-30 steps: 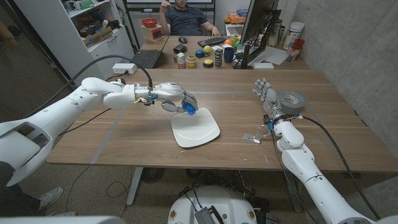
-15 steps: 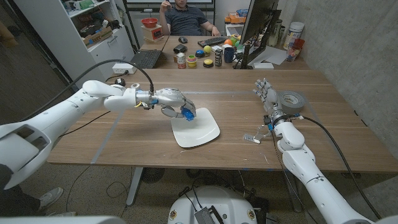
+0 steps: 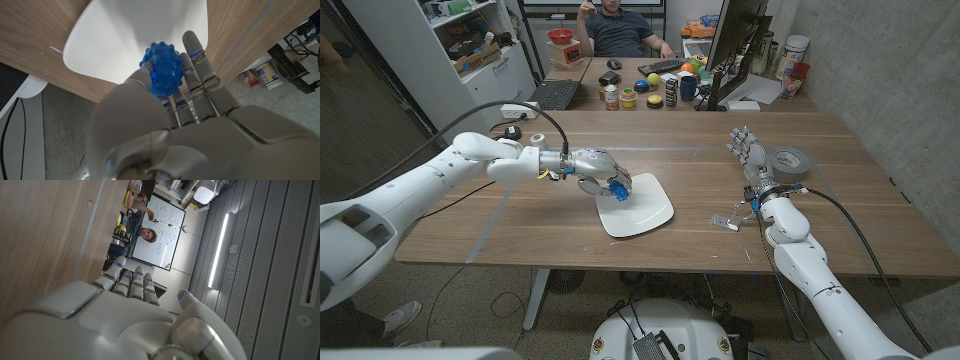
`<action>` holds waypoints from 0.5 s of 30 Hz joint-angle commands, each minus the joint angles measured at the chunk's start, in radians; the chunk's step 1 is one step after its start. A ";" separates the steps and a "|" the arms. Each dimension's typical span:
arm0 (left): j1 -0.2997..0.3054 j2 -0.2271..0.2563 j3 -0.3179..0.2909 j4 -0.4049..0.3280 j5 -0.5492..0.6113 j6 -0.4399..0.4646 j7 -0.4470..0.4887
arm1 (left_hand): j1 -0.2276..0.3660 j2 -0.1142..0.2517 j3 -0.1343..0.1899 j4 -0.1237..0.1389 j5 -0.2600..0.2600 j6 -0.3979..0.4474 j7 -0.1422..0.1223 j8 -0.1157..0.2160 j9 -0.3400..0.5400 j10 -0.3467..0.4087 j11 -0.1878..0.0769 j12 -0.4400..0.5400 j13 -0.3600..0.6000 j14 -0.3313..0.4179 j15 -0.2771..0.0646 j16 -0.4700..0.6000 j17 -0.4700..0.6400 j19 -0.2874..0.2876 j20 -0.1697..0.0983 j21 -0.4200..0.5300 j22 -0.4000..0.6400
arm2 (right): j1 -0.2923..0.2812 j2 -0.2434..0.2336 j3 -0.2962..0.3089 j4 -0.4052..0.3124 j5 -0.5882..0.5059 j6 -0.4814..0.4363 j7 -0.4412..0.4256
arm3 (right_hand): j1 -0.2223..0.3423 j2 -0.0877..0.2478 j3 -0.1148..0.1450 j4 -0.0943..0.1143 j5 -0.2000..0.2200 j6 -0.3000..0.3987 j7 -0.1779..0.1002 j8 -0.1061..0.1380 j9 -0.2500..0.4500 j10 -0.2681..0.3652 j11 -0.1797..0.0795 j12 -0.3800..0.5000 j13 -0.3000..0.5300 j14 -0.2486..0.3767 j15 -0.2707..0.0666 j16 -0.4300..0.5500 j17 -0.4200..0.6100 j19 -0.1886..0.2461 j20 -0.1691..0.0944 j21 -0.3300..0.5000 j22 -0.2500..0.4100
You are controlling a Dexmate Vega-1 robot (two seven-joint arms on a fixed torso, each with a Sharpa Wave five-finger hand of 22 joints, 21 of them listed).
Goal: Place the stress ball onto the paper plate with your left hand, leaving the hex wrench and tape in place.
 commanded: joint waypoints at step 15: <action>-0.003 0.052 0.079 -0.068 0.168 0.132 0.188 | 0.051 0.050 0.003 -0.001 -0.001 -0.045 0.016 -0.060 -0.007 -0.017 -0.042 -0.008 0.012 0.042 -0.201 -0.051 -0.009 -0.048 -0.105 0.020 0.003 | 0.000 -0.003 -0.011 0.004 -0.006 0.014 -0.011 | -0.008 0.069 -0.003 0.000 0.007 0.005 0.004 0.008 0.004 0.006 0.003 0.005 0.005 0.013 0.005 0.000 0.001 0.013 -0.053 -0.005 0.001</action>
